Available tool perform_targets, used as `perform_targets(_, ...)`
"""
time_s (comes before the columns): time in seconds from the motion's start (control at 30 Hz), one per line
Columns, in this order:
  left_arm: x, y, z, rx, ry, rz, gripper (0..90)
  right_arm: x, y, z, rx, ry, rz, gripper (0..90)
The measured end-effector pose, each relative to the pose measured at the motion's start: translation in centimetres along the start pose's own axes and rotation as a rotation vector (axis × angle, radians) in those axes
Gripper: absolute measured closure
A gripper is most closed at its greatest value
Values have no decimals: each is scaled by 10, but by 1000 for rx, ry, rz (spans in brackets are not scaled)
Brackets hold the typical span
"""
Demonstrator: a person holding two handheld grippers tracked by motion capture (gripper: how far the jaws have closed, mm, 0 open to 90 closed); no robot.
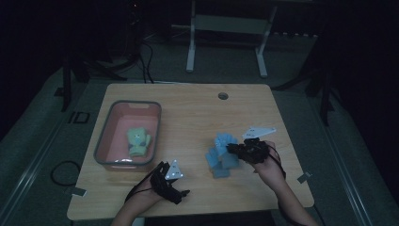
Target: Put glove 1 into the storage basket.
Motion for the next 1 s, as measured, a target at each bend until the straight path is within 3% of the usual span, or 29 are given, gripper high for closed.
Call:
perform_targets(0.27,0,1,0,9,-7,-2,55,-17,-23,5,-45,16,-54,844)
perform_targets(0.57,0,0,0,6,-7,-1,55,-12,-38,18,-111,4,-70,841)
perform_targets(0.83,1,-1,0,7,-17,6,55,-4,-56,30,-171,-2,-55,835)
perform_targets(1.0,2,0,-2,42,-30,0,55,-1,-62,34,-182,-6,-59,818)
Point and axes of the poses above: each handheld gripper's, and its own axes: y roughly backward along the jaws, z roughly out of its underside, x roughly to its right, the point moved 1 cm from there along -y, roughly forward along the jaws, and after that the axes turned 1 degree about -y, right-handed, at the moved point
